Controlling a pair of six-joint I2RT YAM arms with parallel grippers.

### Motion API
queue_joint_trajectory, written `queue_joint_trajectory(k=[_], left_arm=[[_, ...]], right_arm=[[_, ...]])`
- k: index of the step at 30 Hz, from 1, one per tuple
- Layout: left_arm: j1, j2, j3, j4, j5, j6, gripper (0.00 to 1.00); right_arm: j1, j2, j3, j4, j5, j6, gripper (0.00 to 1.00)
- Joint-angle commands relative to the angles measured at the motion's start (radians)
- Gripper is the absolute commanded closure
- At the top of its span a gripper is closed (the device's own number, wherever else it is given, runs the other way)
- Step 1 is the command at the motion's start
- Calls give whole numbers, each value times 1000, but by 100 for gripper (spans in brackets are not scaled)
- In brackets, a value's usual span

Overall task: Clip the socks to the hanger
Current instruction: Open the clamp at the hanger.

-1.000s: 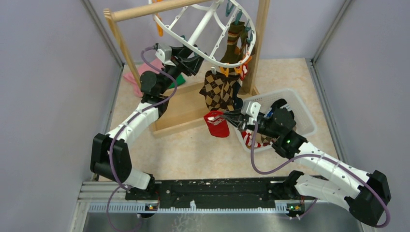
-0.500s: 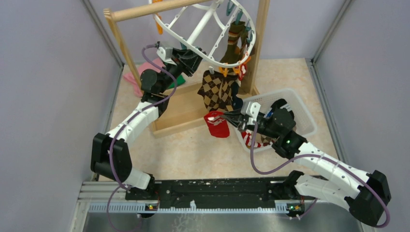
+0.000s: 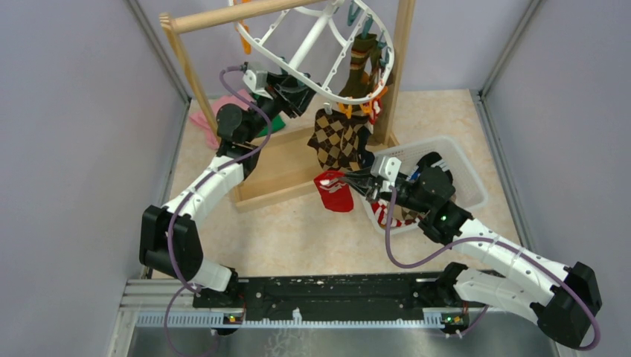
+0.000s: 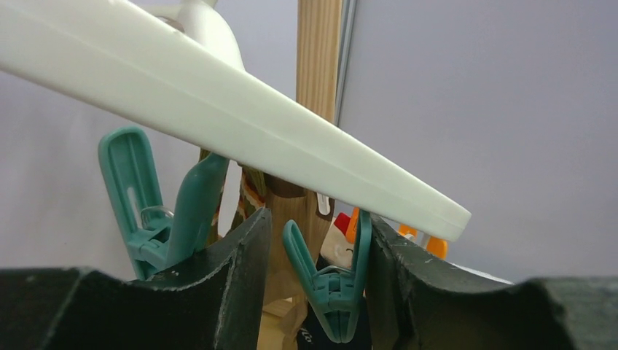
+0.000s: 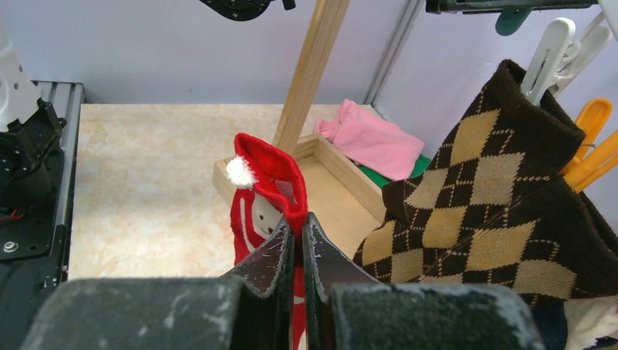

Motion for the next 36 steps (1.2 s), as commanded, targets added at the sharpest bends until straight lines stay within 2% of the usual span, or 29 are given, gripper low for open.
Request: queue_joint_trajectory(k=[1, 16, 24, 31, 36], left_arm=[[6, -39, 49, -3, 31, 20, 46], [17, -35, 82, -20, 68, -4, 54], [19, -35, 91, -29, 85, -9, 71], [20, -34, 96, -26, 95, -31, 100], [20, -33, 98, -26, 87, -86, 100]], right_arm=[[-4, -19, -2, 35, 4, 12, 100], [-5, -16, -4, 38, 3, 10, 100], [-5, -13, -8, 41, 4, 10, 100], [-4, -13, -10, 41, 6, 12, 100], [-5, 7, 23, 12, 52, 41, 100]])
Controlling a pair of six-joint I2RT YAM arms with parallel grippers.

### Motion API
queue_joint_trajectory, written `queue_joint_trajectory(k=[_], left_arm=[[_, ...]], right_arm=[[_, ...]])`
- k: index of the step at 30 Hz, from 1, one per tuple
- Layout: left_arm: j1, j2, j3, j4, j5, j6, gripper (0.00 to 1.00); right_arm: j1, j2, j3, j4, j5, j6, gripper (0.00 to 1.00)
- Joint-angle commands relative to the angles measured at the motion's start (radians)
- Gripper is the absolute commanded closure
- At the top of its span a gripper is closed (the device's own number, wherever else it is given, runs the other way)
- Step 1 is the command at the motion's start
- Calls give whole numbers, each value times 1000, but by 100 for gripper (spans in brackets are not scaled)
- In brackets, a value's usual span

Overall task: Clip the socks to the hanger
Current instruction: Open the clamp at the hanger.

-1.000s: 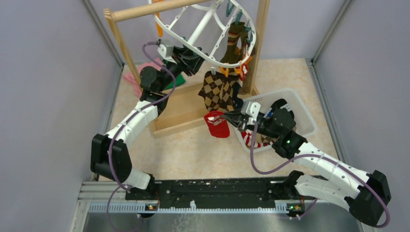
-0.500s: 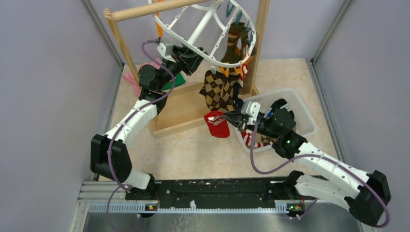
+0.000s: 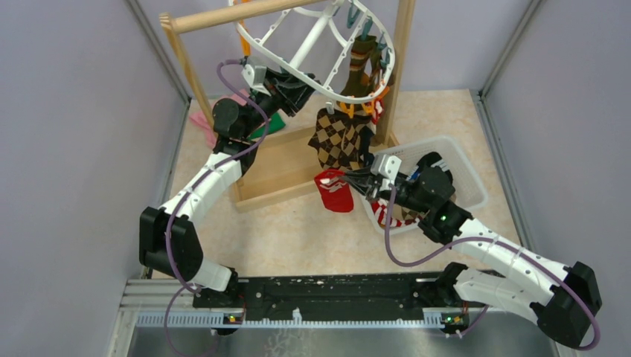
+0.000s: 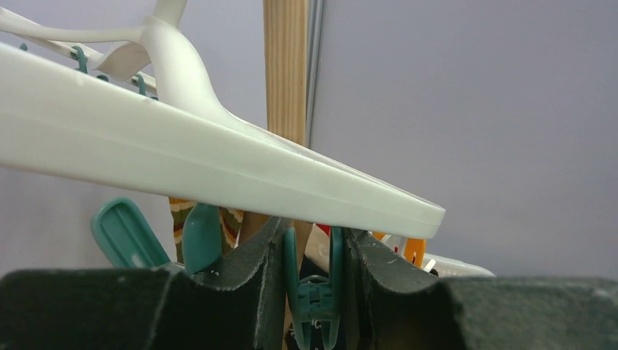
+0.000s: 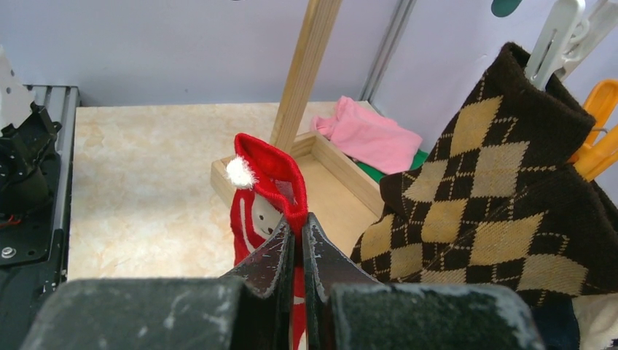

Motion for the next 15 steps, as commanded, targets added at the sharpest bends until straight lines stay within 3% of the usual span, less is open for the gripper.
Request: queue_joint_trajectory(k=[1, 8, 15], left_arm=[[6, -34, 39, 20, -21, -79, 100], [5, -72, 29, -79, -113, -111, 98], [5, -73, 59, -155, -143, -117, 73]], right_arm=[[-5, 13, 34, 3, 47, 40, 100], [-5, 61, 73, 4, 71, 87, 100], [-5, 86, 96, -3, 91, 101, 100]])
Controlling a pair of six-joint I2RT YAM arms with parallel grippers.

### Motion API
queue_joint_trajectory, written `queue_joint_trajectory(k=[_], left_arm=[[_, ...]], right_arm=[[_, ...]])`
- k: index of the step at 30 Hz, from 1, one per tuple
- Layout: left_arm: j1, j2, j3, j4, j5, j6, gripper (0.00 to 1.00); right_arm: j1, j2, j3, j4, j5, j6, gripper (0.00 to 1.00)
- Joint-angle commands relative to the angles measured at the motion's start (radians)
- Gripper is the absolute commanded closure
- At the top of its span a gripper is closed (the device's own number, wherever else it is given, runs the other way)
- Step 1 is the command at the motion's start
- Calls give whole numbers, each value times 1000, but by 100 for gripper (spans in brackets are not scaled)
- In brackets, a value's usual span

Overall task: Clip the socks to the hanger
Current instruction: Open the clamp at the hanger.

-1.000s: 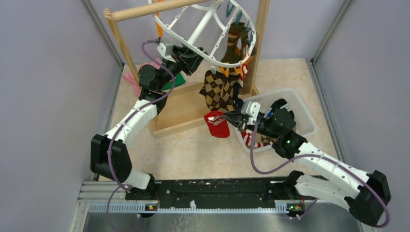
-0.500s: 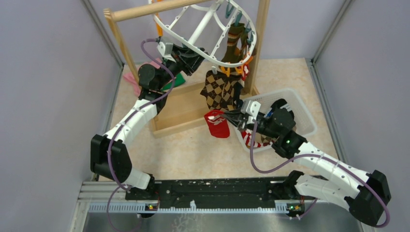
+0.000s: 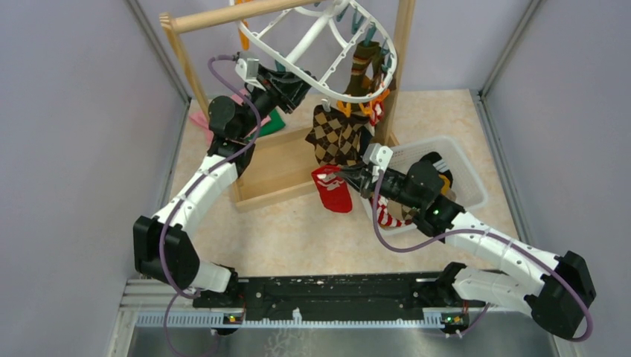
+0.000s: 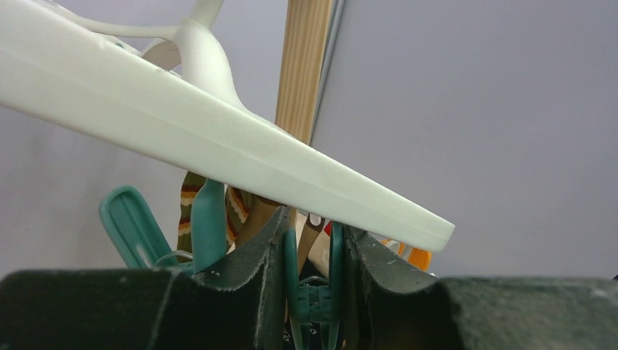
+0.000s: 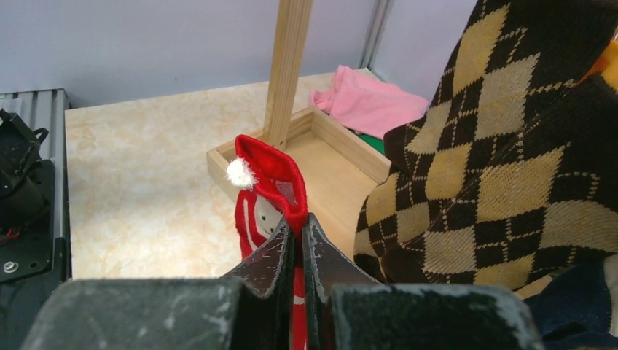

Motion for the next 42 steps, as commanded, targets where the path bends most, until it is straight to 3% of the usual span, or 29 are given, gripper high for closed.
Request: queue_joint_trajectory(k=[1, 13, 29, 36, 39, 42], left_arm=[[5, -18, 52, -54, -61, -35, 71], [6, -42, 47, -99, -99, -5, 49], [17, -79, 27, -105, -104, 27, 48], [21, -82, 30, -116, -89, 41, 53], [23, -73, 36, -116, -70, 40, 63], [24, -62, 44, -111, -46, 36, 84]], right_arm=[[-5, 6, 61, 27, 21, 23, 100], [-5, 8, 58, 26, 21, 28, 100], [-5, 4, 54, 24, 16, 28, 100], [-5, 5, 54, 24, 15, 28, 100], [-5, 6, 54, 24, 15, 28, 100], [-4, 7, 54, 25, 15, 28, 100]])
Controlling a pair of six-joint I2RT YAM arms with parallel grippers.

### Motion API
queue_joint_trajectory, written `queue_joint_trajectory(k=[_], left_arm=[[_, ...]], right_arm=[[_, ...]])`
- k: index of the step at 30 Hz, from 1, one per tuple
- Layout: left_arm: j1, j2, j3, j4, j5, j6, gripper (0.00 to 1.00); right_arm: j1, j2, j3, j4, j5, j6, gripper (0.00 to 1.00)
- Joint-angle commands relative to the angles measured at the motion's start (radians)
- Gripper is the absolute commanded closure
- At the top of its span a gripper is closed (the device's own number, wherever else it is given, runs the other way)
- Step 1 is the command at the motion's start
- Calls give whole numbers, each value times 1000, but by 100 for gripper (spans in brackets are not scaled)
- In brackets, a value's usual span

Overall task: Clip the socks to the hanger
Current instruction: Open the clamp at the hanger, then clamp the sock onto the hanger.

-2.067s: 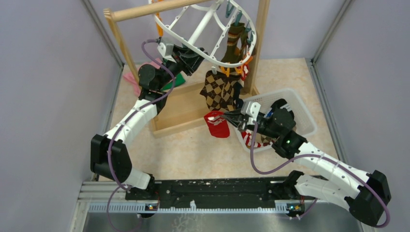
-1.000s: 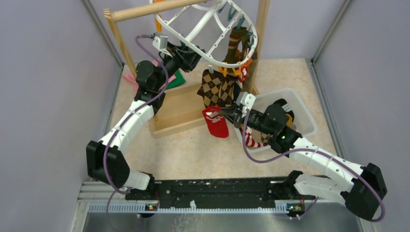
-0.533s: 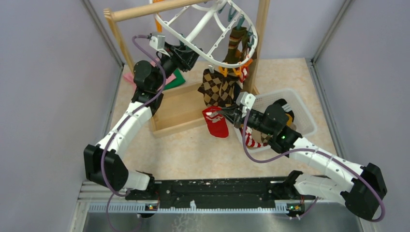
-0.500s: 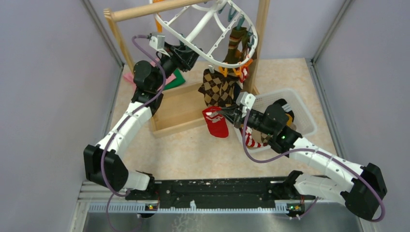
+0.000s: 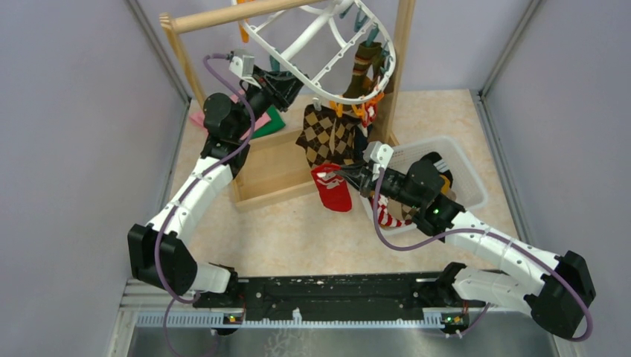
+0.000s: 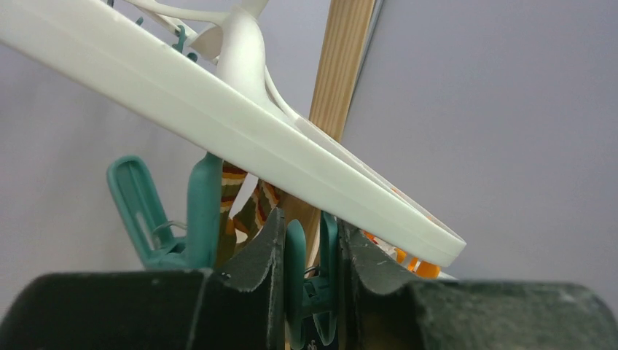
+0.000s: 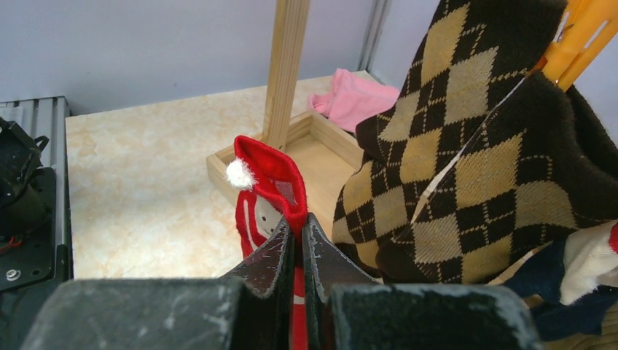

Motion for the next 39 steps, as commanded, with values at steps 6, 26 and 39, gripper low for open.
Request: queue_joint_trajectory(k=[6, 26, 39], left_arm=[[9, -11, 23, 62, 62, -22, 99], [10, 8, 4, 141, 85, -127, 100], [15, 22, -5, 188, 102, -168, 100]], right_arm=[[-4, 4, 41, 29, 2, 11, 100], [18, 362, 324, 306, 267, 298, 100], [49, 495, 438, 415, 325, 371, 100]])
